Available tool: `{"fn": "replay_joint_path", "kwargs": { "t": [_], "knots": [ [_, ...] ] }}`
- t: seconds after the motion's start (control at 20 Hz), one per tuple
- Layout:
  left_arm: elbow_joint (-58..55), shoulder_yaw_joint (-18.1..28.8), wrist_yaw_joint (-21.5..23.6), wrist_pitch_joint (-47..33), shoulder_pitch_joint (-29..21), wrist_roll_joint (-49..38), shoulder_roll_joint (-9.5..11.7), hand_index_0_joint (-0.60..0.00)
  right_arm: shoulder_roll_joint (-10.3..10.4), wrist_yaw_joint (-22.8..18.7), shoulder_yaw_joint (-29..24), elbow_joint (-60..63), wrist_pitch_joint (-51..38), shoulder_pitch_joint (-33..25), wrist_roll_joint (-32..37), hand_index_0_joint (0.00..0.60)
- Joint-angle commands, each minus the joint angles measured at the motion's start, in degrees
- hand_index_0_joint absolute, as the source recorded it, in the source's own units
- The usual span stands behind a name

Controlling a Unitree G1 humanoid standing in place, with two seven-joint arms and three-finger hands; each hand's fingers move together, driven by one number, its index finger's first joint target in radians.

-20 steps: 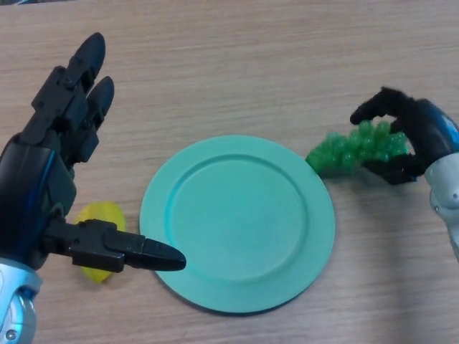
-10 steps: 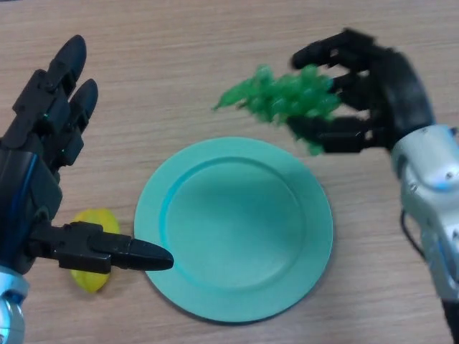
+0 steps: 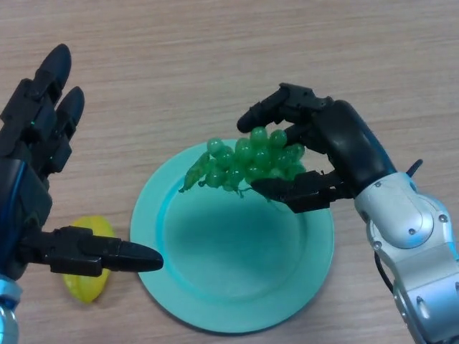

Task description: Pick up the green grapes and place it on the plate

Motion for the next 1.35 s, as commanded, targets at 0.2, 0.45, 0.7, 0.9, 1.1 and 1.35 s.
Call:
{"fn": "replay_joint_path", "kwargs": {
  "t": [0.2, 0.45, 0.7, 0.9, 1.1, 1.35],
  "knots": [
    [-2.2, 2.1, 1.2, -11.4, 0.0, -0.9, 0.5, 0.0, -0.4, 5.4, 3.1, -13.1, 1.9, -0.1, -3.5, 0.0],
    [-3.6, 1.0, 0.0, -9.0, -0.2, -0.5, 0.8, 0.0, -0.4, 10.3, -3.2, -20.6, 1.5, 4.8, -1.8, 0.0],
    [-3.6, 1.9, -2.4, -9.7, 0.8, -1.4, 0.6, 0.0, -0.5, 8.7, -16.9, -29.1, -1.2, 11.4, 14.5, 0.0],
    [-1.8, 4.9, -2.9, -10.1, 0.2, -3.2, 1.2, 0.0, -4.8, 3.0, -29.1, -28.6, -1.3, 11.8, 31.4, 0.0],
    [-2.2, 6.3, -4.2, -10.2, -0.2, -3.9, 1.6, 0.0, -6.4, -2.5, -29.6, -30.3, -3.4, 13.3, 34.5, 0.0],
    [-3.3, 6.0, -3.8, -8.3, -0.3, -3.6, 1.6, 0.0, -5.3, -3.3, -27.1, -31.7, -7.7, 15.9, 30.2, 0.0]
  ]
}}
